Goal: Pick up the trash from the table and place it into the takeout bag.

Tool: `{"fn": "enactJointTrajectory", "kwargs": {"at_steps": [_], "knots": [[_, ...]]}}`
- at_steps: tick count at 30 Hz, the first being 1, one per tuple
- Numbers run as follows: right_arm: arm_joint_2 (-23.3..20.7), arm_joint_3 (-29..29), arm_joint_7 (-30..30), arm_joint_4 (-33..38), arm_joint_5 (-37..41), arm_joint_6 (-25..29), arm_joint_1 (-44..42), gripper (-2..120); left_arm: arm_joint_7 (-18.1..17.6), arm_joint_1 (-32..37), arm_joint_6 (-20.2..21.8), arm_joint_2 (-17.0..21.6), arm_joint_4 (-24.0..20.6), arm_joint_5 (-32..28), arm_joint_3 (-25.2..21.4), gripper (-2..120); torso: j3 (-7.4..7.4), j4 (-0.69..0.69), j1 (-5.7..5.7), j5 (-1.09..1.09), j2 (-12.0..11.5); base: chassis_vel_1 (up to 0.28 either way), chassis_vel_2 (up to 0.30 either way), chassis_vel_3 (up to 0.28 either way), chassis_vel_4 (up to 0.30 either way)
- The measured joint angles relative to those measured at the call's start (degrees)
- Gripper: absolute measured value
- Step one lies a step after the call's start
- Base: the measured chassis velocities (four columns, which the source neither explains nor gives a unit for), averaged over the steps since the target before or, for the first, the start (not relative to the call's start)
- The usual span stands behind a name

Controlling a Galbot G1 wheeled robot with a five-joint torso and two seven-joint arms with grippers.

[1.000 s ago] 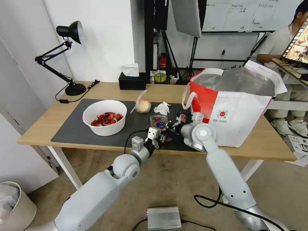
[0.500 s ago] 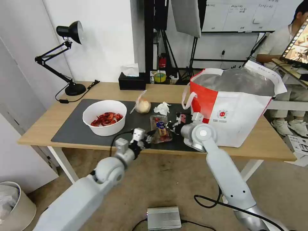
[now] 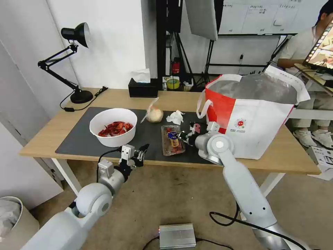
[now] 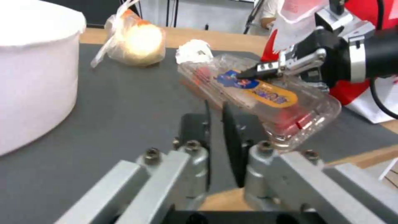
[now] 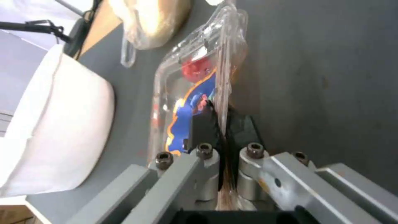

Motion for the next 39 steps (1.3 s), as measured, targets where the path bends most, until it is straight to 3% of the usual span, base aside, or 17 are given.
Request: {"fn": "enactJointTrajectory", "kwargs": {"at_steps": [6,10,13,16,20,28,32,39], "knots": [[-0.28,0.62,-0.21,2.36,-0.01,0.03,-0.34,0,0.04,2.48,0.00,-0.45,-2.21,0.00,-1.80,37,0.00,-0.01,0.00,0.00,0.00,0.000,0.000,0.000,0.000],[-1.02,1.08,-0.72,5.93,0.00,0.06,-0.60,0,0.02,5.67,-0.23,-1.00,-4.03,0.00,-4.81,57,0.00,0.00,0.00,0.00,0.00,0.000,0.000,0.000,0.000],[-1.43,1.23,-0.95,7.17,-0.03,0.09,-0.81,0,0.02,6.37,-0.36,-1.11,-4.38,-0.01,-5.29,63,0.00,0.00,0.00,0.00,0.01,0.000,0.000,0.000,0.000],[-2.62,2.13,-1.93,11.51,-0.27,0.34,-1.41,0,0.03,8.42,-0.88,-1.83,-5.08,0.10,-6.62,80,0.00,-0.01,0.00,0.00,0.00,0.000,0.000,0.000,0.000],[-4.02,3.40,-2.71,15.34,-0.44,0.73,-1.43,0,0.05,9.75,-1.06,-2.51,-5.66,0.60,-7.84,93,-0.01,0.00,0.00,0.00,0.01,0.000,0.000,0.000,0.000],[-7.87,6.51,-4.21,20.77,-0.23,3.23,-0.74,0,0.05,11.16,-1.12,-3.38,-6.62,1.48,-8.80,100,0.00,-0.01,0.00,0.01,0.01,0.000,0.000,0.000,0.000],[-11.87,11.22,-4.14,24.63,2.19,6.53,1.96,0,0.01,12.13,-1.17,-3.35,-7.41,1.59,-9.65,100,-0.01,0.00,-0.01,0.01,0.01,0.000,0.000,0.000,0.000],[-17.29,15.49,-2.62,23.93,6.12,9.97,6.19,0,-0.04,12.44,-1.25,-4.21,-7.94,1.78,-9.60,100,0.00,-0.01,0.00,0.02,0.01,0.000,0.000,0.000,0.000]]}}
